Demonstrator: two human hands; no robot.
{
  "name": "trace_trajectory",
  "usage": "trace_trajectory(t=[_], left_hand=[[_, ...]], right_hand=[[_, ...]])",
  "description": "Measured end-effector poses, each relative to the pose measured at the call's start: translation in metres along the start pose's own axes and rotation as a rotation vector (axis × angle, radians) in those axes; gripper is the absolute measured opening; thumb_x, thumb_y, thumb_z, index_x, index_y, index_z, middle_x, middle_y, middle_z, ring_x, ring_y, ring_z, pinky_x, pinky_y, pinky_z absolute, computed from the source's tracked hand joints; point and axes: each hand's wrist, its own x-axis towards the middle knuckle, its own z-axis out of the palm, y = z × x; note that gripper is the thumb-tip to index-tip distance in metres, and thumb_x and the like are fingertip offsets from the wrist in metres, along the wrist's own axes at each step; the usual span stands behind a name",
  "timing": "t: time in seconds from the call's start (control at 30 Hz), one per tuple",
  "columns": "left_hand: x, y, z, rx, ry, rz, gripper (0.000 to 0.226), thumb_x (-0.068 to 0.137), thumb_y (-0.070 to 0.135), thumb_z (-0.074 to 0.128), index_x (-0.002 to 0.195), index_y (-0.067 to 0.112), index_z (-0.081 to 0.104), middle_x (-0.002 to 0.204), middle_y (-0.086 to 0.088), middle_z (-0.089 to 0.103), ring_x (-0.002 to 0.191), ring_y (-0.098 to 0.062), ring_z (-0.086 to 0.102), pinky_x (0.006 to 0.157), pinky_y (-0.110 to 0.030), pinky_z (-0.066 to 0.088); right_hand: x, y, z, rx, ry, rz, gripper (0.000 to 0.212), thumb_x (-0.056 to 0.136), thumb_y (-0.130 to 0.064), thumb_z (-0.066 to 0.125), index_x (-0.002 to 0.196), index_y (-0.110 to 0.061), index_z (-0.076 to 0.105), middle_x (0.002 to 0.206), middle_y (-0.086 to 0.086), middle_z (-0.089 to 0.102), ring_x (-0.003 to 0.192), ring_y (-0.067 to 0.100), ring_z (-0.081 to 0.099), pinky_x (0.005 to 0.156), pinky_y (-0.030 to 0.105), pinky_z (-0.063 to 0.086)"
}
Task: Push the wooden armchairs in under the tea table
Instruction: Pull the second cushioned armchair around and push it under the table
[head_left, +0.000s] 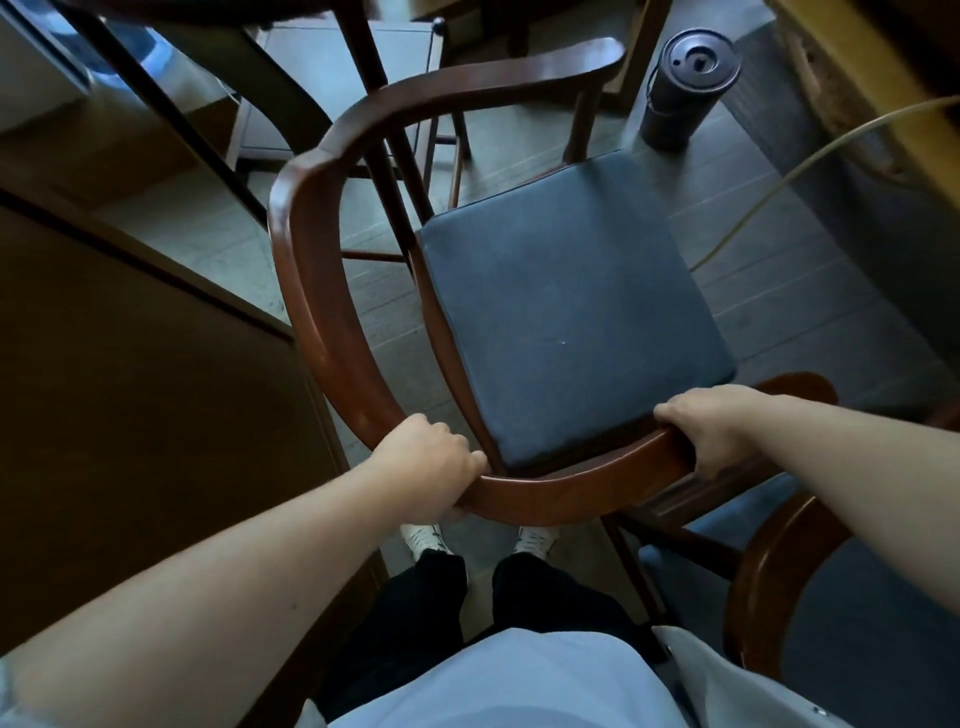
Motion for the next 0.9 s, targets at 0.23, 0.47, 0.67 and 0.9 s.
trace_trajectory(t=[0.23,0.47,0.67,0.9], left_hand=[[-0.045,-0.092,-0.035,0.027,0.235,0.074,0.056,0.090,0.068,0.026,0.111,0.026,0.056,0.101,0.006,0.063,0.097,-0.017,0.059,0.087,-0.038,0.048],[-0.052,-0.200,-0.051,-0.023,0.465,0.154,0.062,0.091,0.066,0.026,0.108,0.020,0.064,0.097,-0.001,0.069,0.094,-0.023,0.065,0.082,-0.043,0.054],[-0.045,-0.248,-0.043,0.000,0.397,0.364,0.079,0.078,0.084,0.038,0.111,0.017,0.064,0.106,-0.003,0.069,0.104,-0.026,0.062,0.096,-0.048,0.047],[-0.019,-0.261,-0.040,0.267,0.269,0.467,0.050,0.080,0.062,0.039,0.108,0.028,0.061,0.103,0.007,0.066,0.093,-0.020,0.063,0.083,-0.043,0.051]], right_hand=[[-0.025,-0.032,-0.001,0.216,0.192,-0.002,0.073,0.069,-0.069,0.068,0.129,-0.033,0.047,0.121,-0.007,0.054,0.110,0.016,0.053,0.091,0.034,0.047],[-0.023,-0.097,-0.028,1.141,0.676,0.065,0.022,0.087,-0.046,0.068,0.104,-0.033,0.063,0.102,-0.011,0.068,0.098,0.008,0.063,0.091,0.041,0.051],[0.008,-0.169,-0.048,1.020,0.482,0.053,0.030,0.086,-0.059,0.062,0.097,-0.031,0.065,0.093,-0.008,0.071,0.088,0.008,0.065,0.086,0.039,0.053],[-0.006,-0.190,-0.025,0.447,0.110,0.016,0.089,0.053,-0.092,0.055,0.116,-0.029,0.056,0.110,-0.006,0.058,0.098,0.019,0.059,0.083,0.035,0.044]])
